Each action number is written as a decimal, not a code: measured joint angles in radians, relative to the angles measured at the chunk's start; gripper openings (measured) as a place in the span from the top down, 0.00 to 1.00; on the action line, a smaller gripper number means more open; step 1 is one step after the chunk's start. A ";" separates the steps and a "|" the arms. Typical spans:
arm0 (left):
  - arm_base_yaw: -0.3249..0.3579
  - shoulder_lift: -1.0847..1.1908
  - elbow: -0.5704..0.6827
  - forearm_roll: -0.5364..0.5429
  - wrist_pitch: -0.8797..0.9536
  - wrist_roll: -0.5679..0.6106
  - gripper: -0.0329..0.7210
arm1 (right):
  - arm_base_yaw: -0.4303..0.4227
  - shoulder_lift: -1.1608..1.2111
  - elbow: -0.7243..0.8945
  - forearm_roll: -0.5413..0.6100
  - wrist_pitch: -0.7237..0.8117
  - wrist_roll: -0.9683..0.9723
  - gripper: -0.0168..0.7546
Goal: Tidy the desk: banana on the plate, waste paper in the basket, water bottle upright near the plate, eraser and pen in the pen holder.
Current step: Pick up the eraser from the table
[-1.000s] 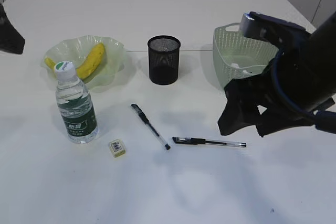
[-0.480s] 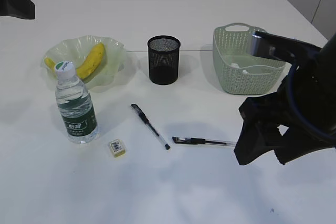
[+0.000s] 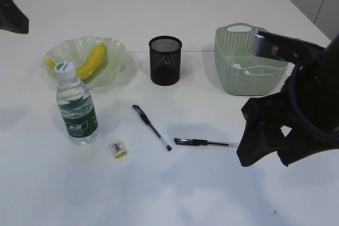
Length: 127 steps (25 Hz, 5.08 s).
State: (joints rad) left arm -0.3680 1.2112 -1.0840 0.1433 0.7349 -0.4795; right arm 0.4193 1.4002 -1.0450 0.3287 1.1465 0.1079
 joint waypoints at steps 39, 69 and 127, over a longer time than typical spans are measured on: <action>0.241 -0.081 0.100 0.245 0.149 -0.240 0.22 | 0.000 0.084 -0.029 -0.058 -0.079 -0.045 0.30; 0.241 -0.083 0.109 -0.014 0.294 0.195 0.29 | 0.191 0.418 -0.393 -0.146 -0.074 -0.030 0.30; 0.241 -0.085 0.109 -0.052 0.272 0.198 0.34 | 0.313 1.049 -1.018 -0.220 -0.019 0.087 0.30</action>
State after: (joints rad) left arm -0.1272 1.1267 -0.9747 0.0913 1.0073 -0.2818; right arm 0.7323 2.4497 -2.0627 0.1090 1.1277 0.1947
